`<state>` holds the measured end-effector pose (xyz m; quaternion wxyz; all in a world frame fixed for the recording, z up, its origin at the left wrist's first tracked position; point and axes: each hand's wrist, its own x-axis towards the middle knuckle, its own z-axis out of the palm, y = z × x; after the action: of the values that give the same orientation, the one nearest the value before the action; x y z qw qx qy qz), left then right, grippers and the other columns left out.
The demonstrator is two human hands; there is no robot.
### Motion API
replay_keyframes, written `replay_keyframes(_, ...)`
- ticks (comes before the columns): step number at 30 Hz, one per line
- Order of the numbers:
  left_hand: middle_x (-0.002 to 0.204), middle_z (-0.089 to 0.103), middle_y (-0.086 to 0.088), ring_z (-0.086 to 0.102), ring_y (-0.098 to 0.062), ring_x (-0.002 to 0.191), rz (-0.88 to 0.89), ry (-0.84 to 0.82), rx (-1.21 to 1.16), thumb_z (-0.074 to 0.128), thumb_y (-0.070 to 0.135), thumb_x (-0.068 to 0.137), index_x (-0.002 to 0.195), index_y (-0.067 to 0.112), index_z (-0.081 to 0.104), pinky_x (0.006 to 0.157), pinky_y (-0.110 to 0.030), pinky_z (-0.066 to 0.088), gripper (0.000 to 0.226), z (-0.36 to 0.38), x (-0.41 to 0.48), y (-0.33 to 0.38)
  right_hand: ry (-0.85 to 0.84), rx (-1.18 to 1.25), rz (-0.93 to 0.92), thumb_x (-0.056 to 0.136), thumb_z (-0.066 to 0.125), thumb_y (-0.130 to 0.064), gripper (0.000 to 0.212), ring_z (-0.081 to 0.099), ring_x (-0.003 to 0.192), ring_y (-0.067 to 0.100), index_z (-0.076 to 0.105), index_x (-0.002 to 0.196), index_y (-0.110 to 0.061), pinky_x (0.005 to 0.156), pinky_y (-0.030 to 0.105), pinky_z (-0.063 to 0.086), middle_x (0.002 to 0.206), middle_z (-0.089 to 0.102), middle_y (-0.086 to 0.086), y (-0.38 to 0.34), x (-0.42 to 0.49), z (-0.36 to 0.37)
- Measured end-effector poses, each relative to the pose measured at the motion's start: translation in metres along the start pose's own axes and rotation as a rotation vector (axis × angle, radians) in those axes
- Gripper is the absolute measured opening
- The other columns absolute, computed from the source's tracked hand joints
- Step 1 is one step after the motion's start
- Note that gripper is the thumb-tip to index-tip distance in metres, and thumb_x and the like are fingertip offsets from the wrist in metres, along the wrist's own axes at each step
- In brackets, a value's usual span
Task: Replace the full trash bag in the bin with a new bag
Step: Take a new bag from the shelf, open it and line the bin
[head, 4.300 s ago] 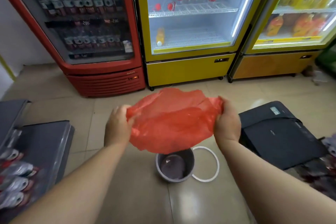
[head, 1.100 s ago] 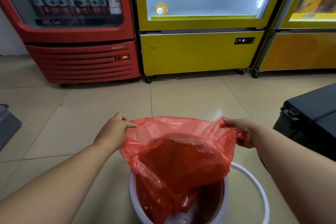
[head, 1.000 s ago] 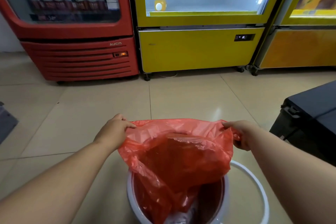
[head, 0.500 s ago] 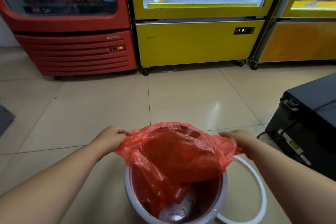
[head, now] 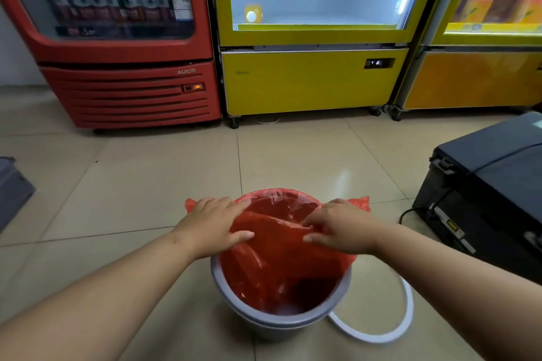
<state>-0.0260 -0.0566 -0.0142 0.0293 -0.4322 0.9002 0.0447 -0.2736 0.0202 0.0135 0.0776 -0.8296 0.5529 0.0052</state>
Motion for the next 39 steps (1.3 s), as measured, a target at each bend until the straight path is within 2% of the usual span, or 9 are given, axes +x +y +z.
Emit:
replay_keyframes(4,0.115,0.05,0.008,0.044,-0.015,0.113,0.169,0.101,0.072,0.047,0.05,0.087,0.108,0.032,0.061,0.102,-0.028,0.024,0.03,-0.008,-0.016,0.004,-0.023,-0.076,-0.173,0.091,0.05,-0.037,0.026,0.06,0.093,0.023,0.067,0.096,-0.018,0.085,0.03,0.042,0.096,0.07,0.004,-0.015,-0.015,0.005)
replay_keyframes(9,0.07,0.066,0.012,0.063,-0.01,0.065,0.544,0.284,0.176,0.051,0.035,0.077,0.071,0.028,0.056,0.087,-0.028,0.052,0.011,-0.014,-0.053,0.014,-0.055,-0.098,-0.353,0.09,0.041,-0.052,0.041,0.06,0.077,0.027,0.063,0.084,-0.019,0.069,0.034,0.046,0.086,0.066,0.003,-0.025,-0.046,0.015)
replay_keyframes(15,0.058,0.056,0.009,0.052,-0.015,0.049,0.675,0.268,0.212,0.056,0.032,0.081,0.064,0.025,0.053,0.056,-0.019,0.047,0.019,0.015,-0.095,0.013,-0.137,-0.114,-0.409,0.091,0.026,-0.063,0.054,0.062,0.084,0.025,0.059,0.118,-0.03,0.073,0.036,0.051,0.094,0.064,0.0,-0.027,-0.081,0.026)
replay_keyframes(18,0.058,0.054,0.008,0.049,-0.015,0.05,0.703,0.293,0.208,0.055,0.023,0.083,0.064,0.026,0.052,0.055,-0.02,0.047,0.019,0.032,-0.108,0.012,-0.042,-0.174,-0.46,0.09,0.037,-0.059,0.042,0.064,0.069,0.008,0.068,0.105,-0.034,0.061,0.019,0.051,0.077,0.067,-0.012,-0.021,-0.097,0.029)
replay_keyframes(21,0.063,0.059,0.01,0.054,-0.013,0.055,0.69,0.238,0.168,0.055,0.023,0.082,0.076,0.028,0.06,0.059,-0.02,0.051,0.01,0.044,-0.114,0.009,-0.02,-0.16,-0.399,0.09,0.038,-0.059,0.041,0.065,0.072,0.006,0.067,0.107,-0.035,0.063,0.019,0.053,0.081,0.068,-0.013,-0.019,-0.106,0.039)
replay_keyframes(25,0.076,0.068,0.01,0.062,-0.011,0.064,0.582,0.176,0.078,0.054,0.034,0.08,0.09,0.028,0.068,0.061,-0.019,0.053,0.018,0.055,-0.115,0.003,-0.163,0.033,-0.142,0.092,0.02,-0.06,0.056,0.054,0.114,0.008,0.053,0.128,-0.033,0.096,0.025,0.043,0.125,0.059,-0.012,-0.012,-0.104,0.056)
replay_keyframes(32,0.087,0.065,0.002,0.057,0.001,0.08,0.06,0.197,-0.43,0.049,0.015,0.085,0.082,0.016,0.069,0.077,-0.018,0.049,0.02,0.069,-0.102,-0.003,0.18,0.593,0.555,0.097,0.043,-0.03,0.034,0.066,0.075,0.016,0.063,0.073,-0.017,0.078,0.034,0.052,0.077,0.07,0.001,-0.002,-0.085,0.08)
replay_keyframes(36,0.083,0.063,0.005,0.06,-0.009,0.08,-0.42,0.326,-0.761,0.053,0.006,0.086,0.075,0.027,0.053,0.069,-0.017,0.042,0.023,0.071,-0.087,0.0,0.308,0.821,0.791,0.094,0.043,-0.036,0.026,0.071,0.072,0.014,0.061,0.091,-0.018,0.078,0.045,0.056,0.08,0.071,0.001,0.001,-0.066,0.077)
replay_keyframes(39,0.099,0.063,0.002,0.06,-0.016,0.096,-0.494,0.361,-0.818,0.052,0.014,0.089,0.091,0.027,0.056,0.081,-0.025,0.044,0.013,0.065,-0.071,0.01,0.289,0.647,0.798,0.095,0.043,-0.04,0.037,0.065,0.101,0.024,0.057,0.123,-0.02,0.088,0.033,0.049,0.111,0.068,0.006,0.008,-0.048,0.071)
